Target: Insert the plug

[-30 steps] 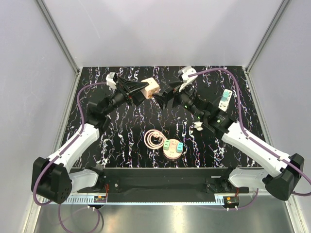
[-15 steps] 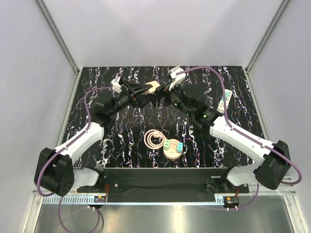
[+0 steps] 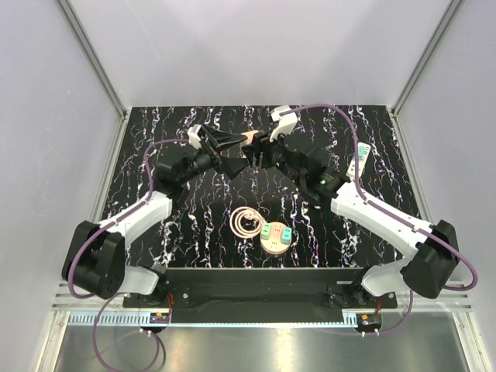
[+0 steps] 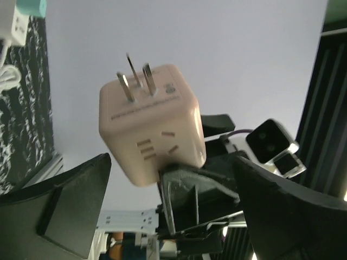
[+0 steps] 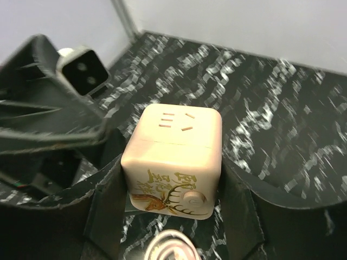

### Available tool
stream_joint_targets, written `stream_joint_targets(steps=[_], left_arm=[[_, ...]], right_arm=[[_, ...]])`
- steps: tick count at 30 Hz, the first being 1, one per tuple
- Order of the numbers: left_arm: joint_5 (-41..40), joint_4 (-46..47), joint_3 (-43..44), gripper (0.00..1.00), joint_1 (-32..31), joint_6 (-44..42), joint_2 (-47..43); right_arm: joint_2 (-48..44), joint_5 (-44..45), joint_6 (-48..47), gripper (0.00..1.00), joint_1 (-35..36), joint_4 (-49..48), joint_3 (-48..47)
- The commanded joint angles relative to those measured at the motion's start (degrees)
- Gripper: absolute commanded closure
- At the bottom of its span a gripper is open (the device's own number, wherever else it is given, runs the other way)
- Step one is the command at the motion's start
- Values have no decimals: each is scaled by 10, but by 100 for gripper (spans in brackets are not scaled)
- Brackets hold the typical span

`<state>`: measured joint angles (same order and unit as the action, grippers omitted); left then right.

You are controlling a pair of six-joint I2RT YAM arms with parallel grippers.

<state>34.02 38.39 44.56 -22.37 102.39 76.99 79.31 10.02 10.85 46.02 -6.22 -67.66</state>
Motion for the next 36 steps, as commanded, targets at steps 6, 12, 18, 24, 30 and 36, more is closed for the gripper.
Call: stream_joint_targets(steps=[6,12,18,24,30,36], left_arm=[[97,-113,20,1,38,-159,6],[-71,-620,226,1,50,-602,-18],[-285,-771,311,1,18,-806,-56],[-367,-785,294,1,0,-852,-55],[-322,-731,242,1,-16,-867,-61],[-287,-710,217,1,-15,-860,-79]], right_arm=[[-21,33,129,100,-100,344,-100],[7,-21,122,100,-267,596,-185],[53,-36,106,100,-381,698,-220],[142,-138,74,100,-481,710,-269],[248,-147,53,100,-509,723,-360],[327,-151,35,100,-537,716,-396]])
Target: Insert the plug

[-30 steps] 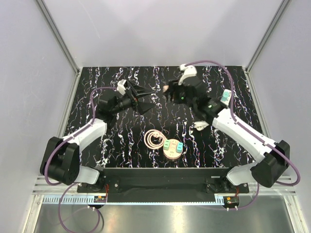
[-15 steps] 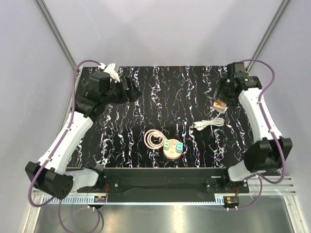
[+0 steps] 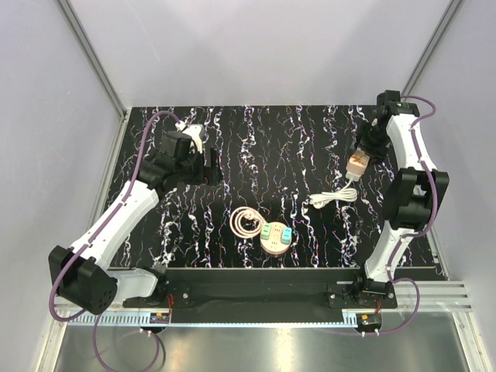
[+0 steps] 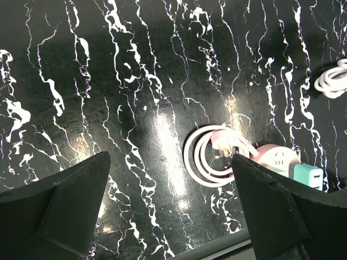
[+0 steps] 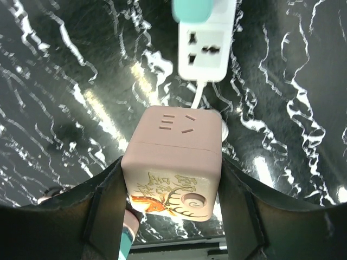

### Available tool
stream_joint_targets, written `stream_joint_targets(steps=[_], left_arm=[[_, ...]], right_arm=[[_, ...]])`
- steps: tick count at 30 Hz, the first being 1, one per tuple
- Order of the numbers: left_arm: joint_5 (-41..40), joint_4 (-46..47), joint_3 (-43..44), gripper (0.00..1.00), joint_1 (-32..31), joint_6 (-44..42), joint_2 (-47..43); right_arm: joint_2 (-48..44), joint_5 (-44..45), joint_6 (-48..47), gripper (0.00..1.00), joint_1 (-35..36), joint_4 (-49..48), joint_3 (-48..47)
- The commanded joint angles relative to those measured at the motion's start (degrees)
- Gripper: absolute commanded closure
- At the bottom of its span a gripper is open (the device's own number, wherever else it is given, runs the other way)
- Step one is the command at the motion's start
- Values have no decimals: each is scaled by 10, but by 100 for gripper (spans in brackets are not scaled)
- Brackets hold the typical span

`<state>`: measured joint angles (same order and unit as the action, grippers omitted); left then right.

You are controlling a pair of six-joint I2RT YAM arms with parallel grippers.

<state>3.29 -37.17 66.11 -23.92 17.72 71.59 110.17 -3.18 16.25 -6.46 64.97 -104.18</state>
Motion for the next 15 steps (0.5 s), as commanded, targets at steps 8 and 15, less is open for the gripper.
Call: stream_joint_targets(steps=[8,15], left_arm=[[34,46,0,1,0,-11,-17],[45,46,0,1,3,-11,-9]], right_arm=[[73,-25,-26,100,-28,-22,-67],[108,-31,-30,100,-29,-30,-95]])
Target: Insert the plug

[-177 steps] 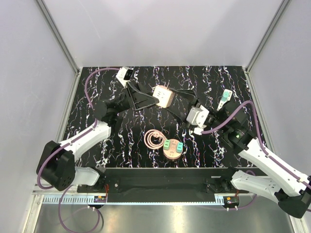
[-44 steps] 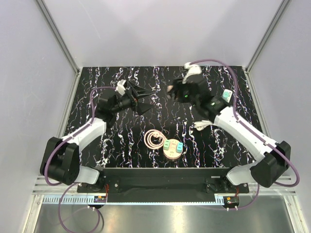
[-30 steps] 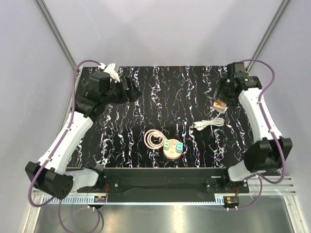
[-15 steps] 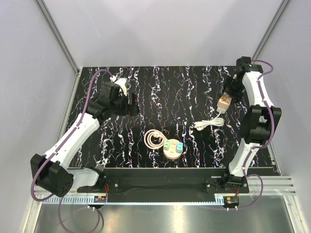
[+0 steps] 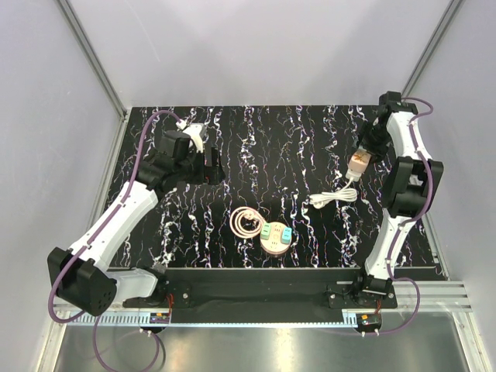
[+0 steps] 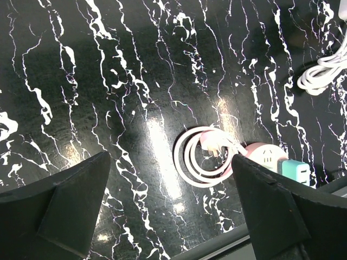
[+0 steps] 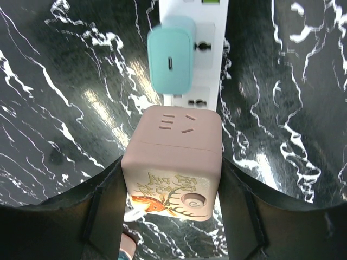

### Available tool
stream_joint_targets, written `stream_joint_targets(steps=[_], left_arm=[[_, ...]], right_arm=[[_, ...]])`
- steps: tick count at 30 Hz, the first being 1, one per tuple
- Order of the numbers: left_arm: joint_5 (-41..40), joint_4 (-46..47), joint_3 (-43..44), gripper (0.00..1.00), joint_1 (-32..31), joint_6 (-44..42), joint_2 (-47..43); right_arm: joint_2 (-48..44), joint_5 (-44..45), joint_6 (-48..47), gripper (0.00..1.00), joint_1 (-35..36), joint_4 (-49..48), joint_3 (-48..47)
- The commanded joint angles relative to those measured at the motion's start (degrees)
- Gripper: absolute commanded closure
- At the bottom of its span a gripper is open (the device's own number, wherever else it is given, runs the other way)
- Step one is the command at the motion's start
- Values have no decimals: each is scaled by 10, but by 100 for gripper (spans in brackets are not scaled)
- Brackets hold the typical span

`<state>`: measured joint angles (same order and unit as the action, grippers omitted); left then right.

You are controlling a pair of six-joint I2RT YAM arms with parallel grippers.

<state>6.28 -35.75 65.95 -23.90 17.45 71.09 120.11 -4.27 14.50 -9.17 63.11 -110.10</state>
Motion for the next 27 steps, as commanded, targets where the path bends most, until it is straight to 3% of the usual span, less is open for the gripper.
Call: stream_joint_targets(steps=[1,27], left_arm=[[16,32,2,1,3,-8,-3],[36,32,2,1,17,-3,-3]], right_arm=[[12,-21,-12,100,-2,-12,-37],[30,3,-12,100,-7,-28,-17]])
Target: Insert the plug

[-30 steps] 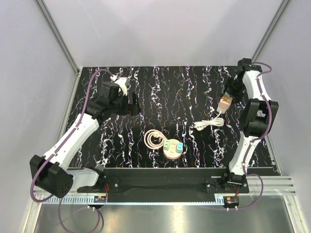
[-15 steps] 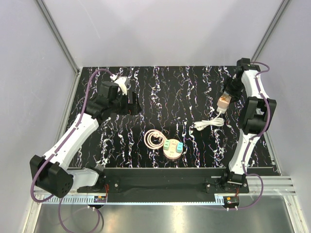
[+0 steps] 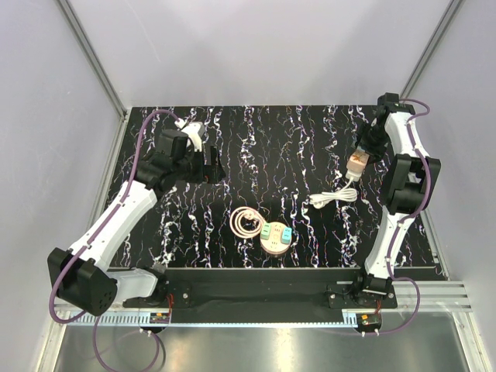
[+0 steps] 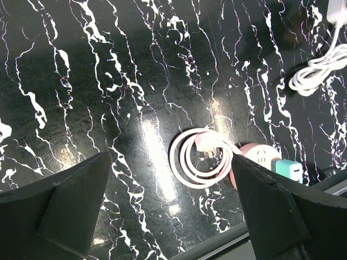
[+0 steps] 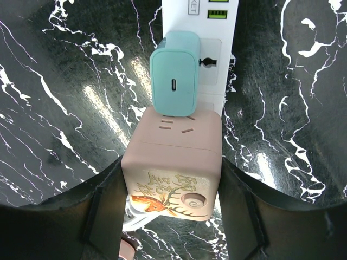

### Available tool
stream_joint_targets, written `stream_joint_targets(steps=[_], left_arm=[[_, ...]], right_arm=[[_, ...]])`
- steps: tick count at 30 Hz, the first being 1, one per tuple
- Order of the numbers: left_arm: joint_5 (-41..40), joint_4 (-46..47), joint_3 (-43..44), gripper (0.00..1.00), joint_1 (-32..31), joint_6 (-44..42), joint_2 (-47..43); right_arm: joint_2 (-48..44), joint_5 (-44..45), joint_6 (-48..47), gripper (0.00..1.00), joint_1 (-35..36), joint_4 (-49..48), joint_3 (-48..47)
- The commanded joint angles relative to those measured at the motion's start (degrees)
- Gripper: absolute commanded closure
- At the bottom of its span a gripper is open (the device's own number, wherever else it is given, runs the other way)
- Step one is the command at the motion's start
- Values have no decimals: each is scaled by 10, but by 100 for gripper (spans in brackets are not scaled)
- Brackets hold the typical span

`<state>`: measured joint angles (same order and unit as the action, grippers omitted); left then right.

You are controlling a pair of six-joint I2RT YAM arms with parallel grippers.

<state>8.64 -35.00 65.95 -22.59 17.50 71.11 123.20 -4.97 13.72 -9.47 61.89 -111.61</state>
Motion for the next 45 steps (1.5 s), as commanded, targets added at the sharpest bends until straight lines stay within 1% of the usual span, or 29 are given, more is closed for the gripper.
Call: stream_joint_targets(steps=[1,8,16,22,38,45], left_arm=[[11,25,1,1,4,-4,-4],[10,25,2,1,4,-4,-5],[15,24,2,1,8,-2,-5],[15,25,2,1,9,-2,-5],[16,24,1,1,14,1,-1],[27,24,3,1,18,3,3]], right_arm=[[0,8,-4,100,-4,-17,-1],[2,5,-5,100,-4,-49,35],[2,12,-3,100,-4,-64,77],[19,22,-4,100,-4,-63,100],[57,50,-10,100,2,-47,119],[64,84,-7,100,7,-43,124]])
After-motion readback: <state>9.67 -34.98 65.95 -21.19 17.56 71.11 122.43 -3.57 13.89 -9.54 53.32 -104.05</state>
